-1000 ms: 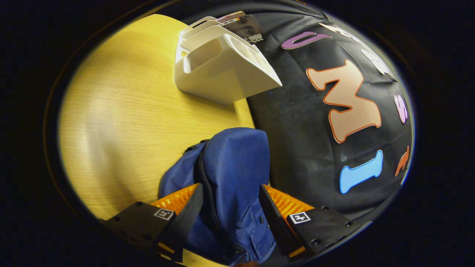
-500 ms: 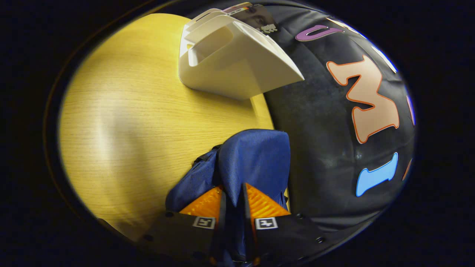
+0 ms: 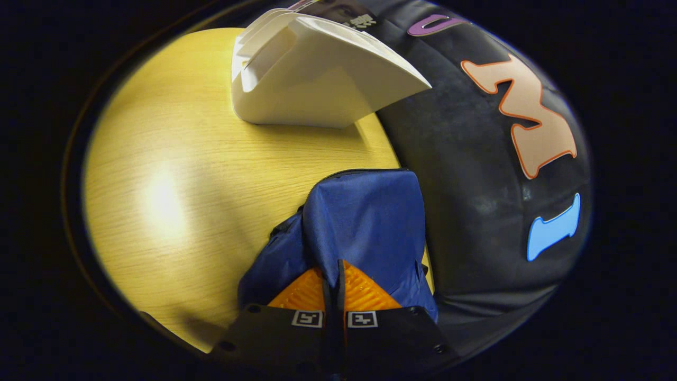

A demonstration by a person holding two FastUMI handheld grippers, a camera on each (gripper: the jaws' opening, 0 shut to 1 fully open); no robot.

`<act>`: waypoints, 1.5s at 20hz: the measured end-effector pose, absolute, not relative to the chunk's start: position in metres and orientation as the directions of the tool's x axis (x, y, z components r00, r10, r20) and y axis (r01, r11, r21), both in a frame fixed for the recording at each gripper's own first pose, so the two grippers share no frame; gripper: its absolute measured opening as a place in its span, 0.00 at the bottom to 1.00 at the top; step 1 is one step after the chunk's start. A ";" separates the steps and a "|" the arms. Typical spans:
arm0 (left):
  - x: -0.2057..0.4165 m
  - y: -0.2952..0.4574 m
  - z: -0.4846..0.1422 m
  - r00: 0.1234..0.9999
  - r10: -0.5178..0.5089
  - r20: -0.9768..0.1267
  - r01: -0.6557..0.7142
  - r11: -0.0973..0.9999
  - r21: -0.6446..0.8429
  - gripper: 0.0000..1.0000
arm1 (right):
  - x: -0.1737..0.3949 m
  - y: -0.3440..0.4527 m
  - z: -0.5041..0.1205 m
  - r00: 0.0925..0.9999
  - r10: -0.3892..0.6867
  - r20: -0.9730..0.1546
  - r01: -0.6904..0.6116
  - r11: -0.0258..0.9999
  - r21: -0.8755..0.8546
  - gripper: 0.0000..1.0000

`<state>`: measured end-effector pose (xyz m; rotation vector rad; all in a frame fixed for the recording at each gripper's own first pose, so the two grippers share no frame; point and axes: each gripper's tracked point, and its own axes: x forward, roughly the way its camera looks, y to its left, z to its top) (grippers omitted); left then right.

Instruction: Open the schoolbag, grab two books from the bookshelf and put them into the schoolbag.

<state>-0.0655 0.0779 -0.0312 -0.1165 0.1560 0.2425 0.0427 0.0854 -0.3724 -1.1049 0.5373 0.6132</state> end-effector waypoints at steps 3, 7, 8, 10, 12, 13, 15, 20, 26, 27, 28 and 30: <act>-0.063 0.081 -0.035 0.958 0.230 -0.170 -0.248 0.964 -0.098 0.96 | 0.041 0.083 -0.358 0.678 0.218 -0.702 -0.716 0.411 -0.564 0.00; -0.058 0.082 -0.036 0.960 0.223 -0.171 -0.242 0.965 -0.100 0.97 | 0.046 0.077 -0.325 0.662 0.281 -0.694 -0.699 0.567 -0.437 0.08; -0.054 0.082 -0.036 0.961 0.217 -0.172 -0.237 0.966 -0.100 0.96 | 0.050 0.075 -0.316 0.667 0.298 -0.683 -0.685 0.607 -0.403 0.00; -0.049 0.080 -0.042 0.962 0.198 -0.187 -0.220 0.969 -0.110 0.96 | 0.062 0.065 -0.287 0.702 0.331 -0.631 -0.630 0.701 -0.333 0.04; -0.045 0.077 -0.045 0.963 0.189 -0.193 -0.214 0.969 -0.122 0.97 | 0.066 0.056 -0.273 0.722 0.340 -0.603 -0.570 0.786 -0.240 0.04; -0.043 0.075 -0.045 0.963 0.185 -0.195 -0.211 0.970 -0.124 0.97 | 0.069 0.050 -0.266 0.735 0.342 -0.586 -0.534 0.824 -0.189 0.08; -0.038 0.076 -0.048 0.964 0.174 -0.199 -0.200 0.973 -0.119 0.97 | 0.075 0.036 -0.249 0.764 0.340 -0.549 -0.458 0.884 -0.091 0.04; -0.027 0.075 -0.049 0.966 0.154 -0.208 -0.180 0.977 -0.114 0.96 | 0.081 0.002 -0.222 0.815 0.318 -0.485 -0.297 0.947 0.122 0.04; -0.012 0.075 -0.057 0.964 0.130 -0.231 -0.160 0.981 -0.113 0.96 | 0.083 -0.029 -0.210 0.857 0.253 -0.449 -0.138 0.952 0.273 0.07; -0.009 0.074 -0.059 0.963 0.125 -0.238 -0.153 0.983 -0.105 0.97 | 0.082 -0.030 -0.209 0.859 0.246 -0.449 -0.127 0.952 0.279 0.07; -0.005 0.074 -0.059 0.963 0.120 -0.239 -0.146 0.985 -0.095 0.96 | 0.082 -0.030 -0.208 0.860 0.243 -0.449 -0.123 0.952 0.281 0.03; 0.007 0.072 -0.061 0.962 0.108 -0.251 -0.127 0.990 -0.064 0.97 | 0.083 -0.030 -0.205 0.864 0.232 -0.447 -0.116 0.955 0.273 0.03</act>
